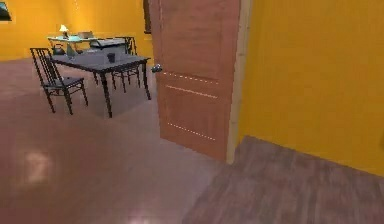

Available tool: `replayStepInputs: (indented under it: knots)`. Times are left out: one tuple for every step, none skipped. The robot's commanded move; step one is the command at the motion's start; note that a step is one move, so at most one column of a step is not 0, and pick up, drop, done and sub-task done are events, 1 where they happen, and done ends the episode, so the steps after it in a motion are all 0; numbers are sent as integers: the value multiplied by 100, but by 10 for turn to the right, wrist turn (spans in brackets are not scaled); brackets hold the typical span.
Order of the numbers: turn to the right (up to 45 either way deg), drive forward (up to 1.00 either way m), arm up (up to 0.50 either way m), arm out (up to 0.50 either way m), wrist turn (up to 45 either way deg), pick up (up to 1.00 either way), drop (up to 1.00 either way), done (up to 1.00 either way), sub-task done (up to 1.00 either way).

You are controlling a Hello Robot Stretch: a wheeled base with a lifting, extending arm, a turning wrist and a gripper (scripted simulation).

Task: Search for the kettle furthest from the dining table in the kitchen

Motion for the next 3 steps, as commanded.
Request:
replayStepInputs:
  knots:
    - [0, 55, 0, 0, 0, 0, 0, 0, 0]
    - [-330, 0, 0, 0, 0, 0, 0, 0, 0]
    - [0, 100, 0, 0, 0, 0, 0, 0, 0]
